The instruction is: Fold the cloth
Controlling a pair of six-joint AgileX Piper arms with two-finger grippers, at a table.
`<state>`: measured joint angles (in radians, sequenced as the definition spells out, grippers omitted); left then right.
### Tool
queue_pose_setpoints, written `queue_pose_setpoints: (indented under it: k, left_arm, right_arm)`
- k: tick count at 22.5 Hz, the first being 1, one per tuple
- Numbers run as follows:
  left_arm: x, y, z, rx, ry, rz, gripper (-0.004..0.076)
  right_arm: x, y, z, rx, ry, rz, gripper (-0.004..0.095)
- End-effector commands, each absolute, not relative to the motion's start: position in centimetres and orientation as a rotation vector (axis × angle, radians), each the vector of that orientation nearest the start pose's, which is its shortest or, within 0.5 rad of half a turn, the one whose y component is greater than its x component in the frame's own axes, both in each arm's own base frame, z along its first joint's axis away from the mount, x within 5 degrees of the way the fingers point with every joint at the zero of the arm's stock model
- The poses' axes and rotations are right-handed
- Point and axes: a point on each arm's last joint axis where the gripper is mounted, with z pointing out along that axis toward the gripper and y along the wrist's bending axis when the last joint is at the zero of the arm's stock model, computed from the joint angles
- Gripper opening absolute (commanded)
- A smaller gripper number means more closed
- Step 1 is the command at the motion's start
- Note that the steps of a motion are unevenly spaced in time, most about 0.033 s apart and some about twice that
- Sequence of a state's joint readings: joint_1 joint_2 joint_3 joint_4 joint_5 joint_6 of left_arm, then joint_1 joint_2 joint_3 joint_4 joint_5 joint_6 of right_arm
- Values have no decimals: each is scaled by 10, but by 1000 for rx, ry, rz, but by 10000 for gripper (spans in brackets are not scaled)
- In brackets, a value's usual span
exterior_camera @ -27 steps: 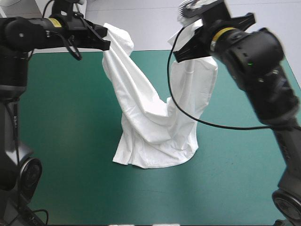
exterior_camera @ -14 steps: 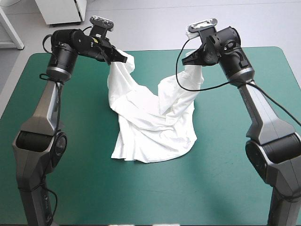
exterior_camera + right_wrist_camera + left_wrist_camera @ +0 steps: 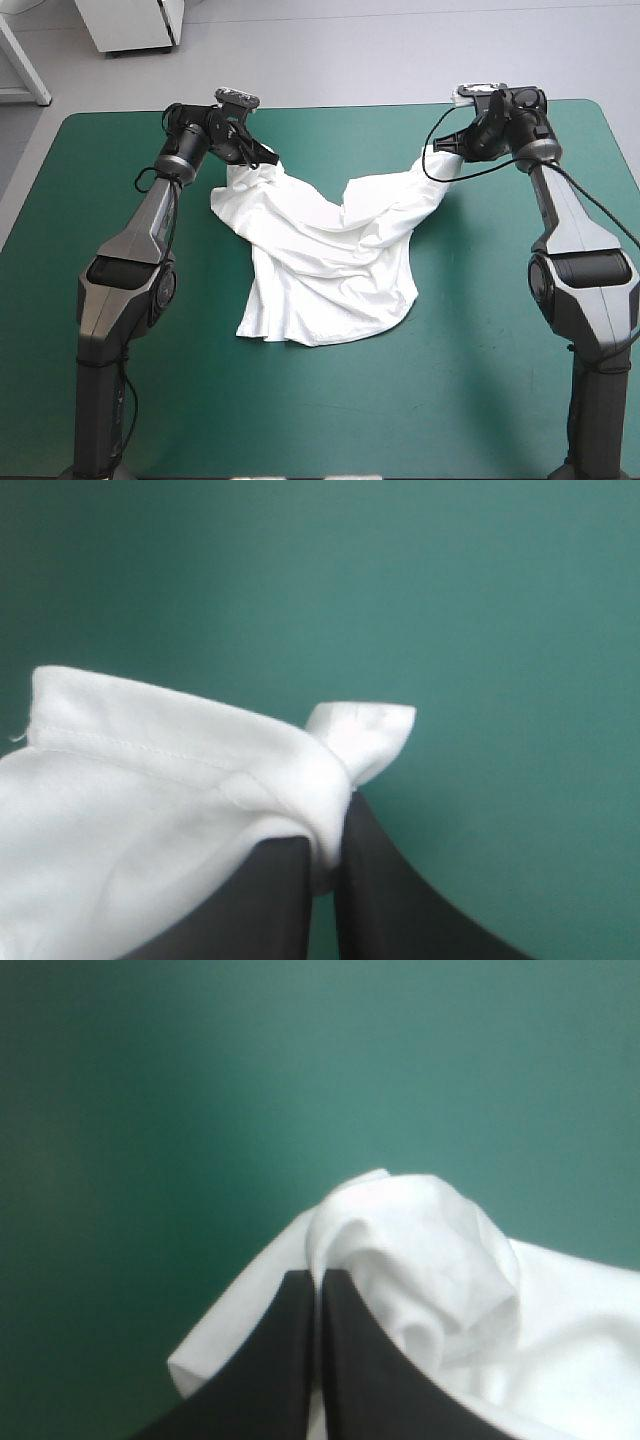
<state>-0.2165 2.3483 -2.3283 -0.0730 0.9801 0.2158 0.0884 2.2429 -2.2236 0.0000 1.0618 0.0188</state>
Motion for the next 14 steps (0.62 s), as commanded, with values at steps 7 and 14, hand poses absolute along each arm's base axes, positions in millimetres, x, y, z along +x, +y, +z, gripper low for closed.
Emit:
queue_pose_setpoints:
  k: [7,14]
  left_arm:
    - [517,-119,312,391,2221,-200,364]
    - [499,-115,328,452,2301,-160,446]
  right_arm:
    - [499,34,314,-52,2453,209,492]
    - [489,14,331,8,2513,208,480]
